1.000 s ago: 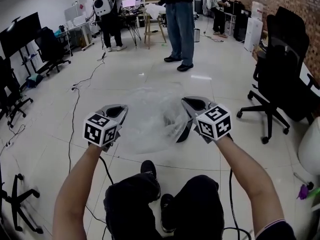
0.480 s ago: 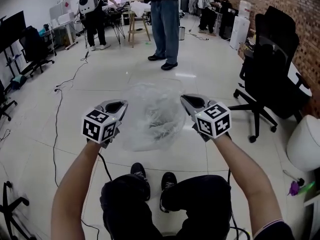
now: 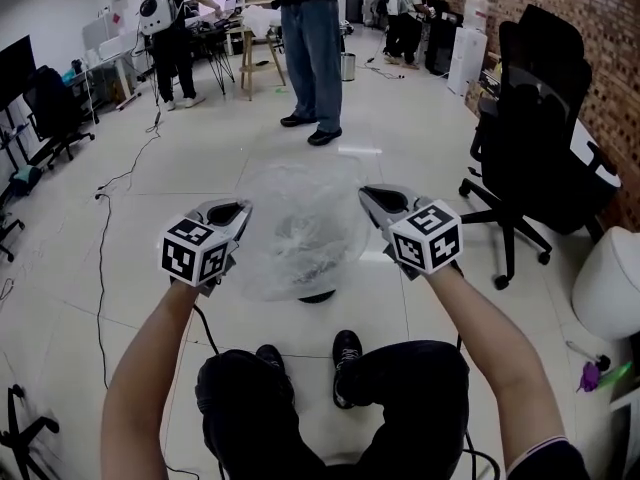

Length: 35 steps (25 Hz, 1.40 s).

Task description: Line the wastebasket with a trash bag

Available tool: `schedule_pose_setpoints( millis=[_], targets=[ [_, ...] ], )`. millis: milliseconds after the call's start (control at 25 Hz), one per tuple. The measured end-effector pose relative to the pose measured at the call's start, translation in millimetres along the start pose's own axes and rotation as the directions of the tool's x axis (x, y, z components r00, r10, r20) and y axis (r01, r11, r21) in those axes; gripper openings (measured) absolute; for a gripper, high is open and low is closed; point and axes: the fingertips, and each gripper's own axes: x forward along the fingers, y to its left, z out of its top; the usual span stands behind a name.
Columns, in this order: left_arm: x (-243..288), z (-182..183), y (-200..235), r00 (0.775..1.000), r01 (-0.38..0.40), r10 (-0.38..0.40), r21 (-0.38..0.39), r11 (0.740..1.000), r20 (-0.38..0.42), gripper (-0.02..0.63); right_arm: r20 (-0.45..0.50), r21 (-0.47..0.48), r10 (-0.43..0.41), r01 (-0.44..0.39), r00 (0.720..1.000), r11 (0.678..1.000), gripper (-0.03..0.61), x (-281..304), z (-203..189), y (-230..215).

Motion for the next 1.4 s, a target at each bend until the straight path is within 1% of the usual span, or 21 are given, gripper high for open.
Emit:
schedule_pose_setpoints(
  millis=[280,440,720,1080,1280,1400],
  targets=[
    [48.5,4.6,10.4,1.000,0.010,-0.010,0.002,1.000,-0.016,0.012,0.004,0.011,-0.001,0.001,1.000,1.000,0.002,16.0,-15.9,-46.3],
    [73.7,0.7,16.0,0.999,0.037,-0.037,-0.001,0.999,-0.038,0.011,-0.001,0.017,-0.001,0.001,1.000,1.000,0.002,28.3,-25.3,-67.3],
    [119.0,-23.9,22.2,0.993,0.086,-0.088,-0.024,0.996,-0.076,0.012,-0.034,0.049,0.024,-0.023,0.999,0.999,0.002,54.1,-59.1,-95.4],
    [150.4,-60.9,32.3,0.985,0.108,-0.118,-0.086,0.990,-0.126,0.012,-0.099,0.093,0.071,-0.062,0.993,0.994,0.002,83.8,-103.7,-104.5],
    [152.5,-69.7,33.2,0.981,0.121,-0.136,-0.118,0.986,-0.137,0.012,-0.114,0.104,0.109,-0.098,0.987,0.990,0.002,90.7,-115.4,-98.4],
    [149.9,-72.8,33.8,0.978,0.127,-0.146,-0.136,0.983,-0.146,0.012,-0.118,0.112,0.118,-0.105,0.986,0.988,0.002,91.4,-116.2,-96.4]
  ],
)
